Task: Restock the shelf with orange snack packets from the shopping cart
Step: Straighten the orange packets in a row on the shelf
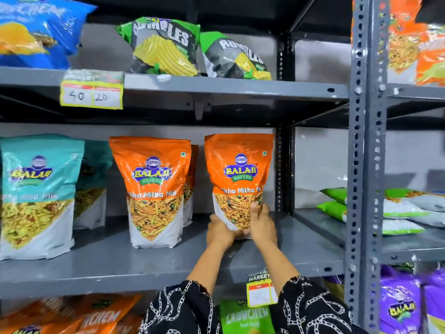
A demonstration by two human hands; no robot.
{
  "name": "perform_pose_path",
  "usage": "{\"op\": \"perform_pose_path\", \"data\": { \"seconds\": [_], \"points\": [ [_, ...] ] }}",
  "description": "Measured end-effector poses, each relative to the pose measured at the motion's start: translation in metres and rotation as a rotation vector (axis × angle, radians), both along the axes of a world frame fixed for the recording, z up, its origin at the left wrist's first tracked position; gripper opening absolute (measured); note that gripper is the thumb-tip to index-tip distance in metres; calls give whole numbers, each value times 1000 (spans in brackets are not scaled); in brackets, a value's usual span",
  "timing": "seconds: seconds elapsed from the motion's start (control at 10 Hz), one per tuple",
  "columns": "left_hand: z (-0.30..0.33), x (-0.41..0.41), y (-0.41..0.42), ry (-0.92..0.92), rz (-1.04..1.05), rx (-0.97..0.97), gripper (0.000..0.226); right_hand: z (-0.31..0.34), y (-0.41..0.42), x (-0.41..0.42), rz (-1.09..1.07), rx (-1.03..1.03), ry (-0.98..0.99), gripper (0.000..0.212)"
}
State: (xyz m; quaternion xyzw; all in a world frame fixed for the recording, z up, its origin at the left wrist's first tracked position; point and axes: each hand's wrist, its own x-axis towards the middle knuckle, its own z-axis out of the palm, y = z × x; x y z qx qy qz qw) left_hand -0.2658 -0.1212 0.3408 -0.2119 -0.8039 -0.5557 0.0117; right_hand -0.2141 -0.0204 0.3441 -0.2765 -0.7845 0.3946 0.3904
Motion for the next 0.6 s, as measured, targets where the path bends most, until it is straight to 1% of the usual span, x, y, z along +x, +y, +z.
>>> {"op": "perform_pose_path", "data": {
  "seconds": [0.3,0.4,0.5,0.6],
  "points": [
    [0,1,-4,-10,-70,21,92,-3,2,-1,-29,4,40,61],
    [2,5,-7,12,-78,-19,96,-1,2,3,-17,-18,70,61],
    [0,12,-17,92,-57,-154,113,3,-8,11,-107,92,160,58],
    [8,17,-47,307,-4,-166,100,15,-36,33,-178,329,390,43]
  ]
}}
